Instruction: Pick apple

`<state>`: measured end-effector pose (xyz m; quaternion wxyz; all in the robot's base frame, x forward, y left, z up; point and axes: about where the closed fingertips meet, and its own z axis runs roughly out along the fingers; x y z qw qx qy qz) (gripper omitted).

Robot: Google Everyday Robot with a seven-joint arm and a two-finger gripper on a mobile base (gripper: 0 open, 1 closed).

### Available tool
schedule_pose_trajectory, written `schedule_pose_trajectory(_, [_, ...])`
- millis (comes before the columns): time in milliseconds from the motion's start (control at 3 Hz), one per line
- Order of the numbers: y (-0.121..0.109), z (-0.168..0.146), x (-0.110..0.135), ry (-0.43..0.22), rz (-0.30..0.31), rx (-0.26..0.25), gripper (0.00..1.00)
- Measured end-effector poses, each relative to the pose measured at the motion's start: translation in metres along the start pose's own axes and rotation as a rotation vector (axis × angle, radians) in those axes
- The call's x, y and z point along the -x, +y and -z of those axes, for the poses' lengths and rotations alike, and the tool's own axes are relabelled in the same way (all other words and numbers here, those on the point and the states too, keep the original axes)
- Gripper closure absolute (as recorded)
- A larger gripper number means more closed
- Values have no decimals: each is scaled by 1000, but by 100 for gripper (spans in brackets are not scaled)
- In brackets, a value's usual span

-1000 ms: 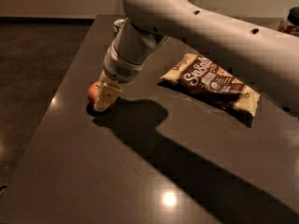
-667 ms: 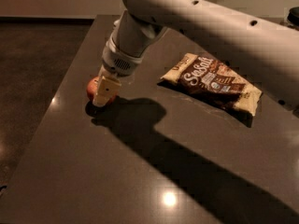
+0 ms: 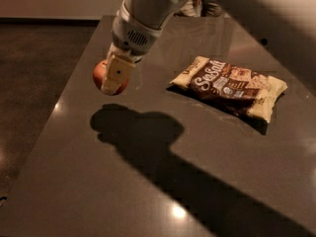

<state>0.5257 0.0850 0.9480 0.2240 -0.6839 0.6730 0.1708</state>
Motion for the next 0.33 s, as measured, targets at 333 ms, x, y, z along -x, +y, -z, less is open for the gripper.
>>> schedule_pose_trajectory(333, [1,3,0,3,2,2,100])
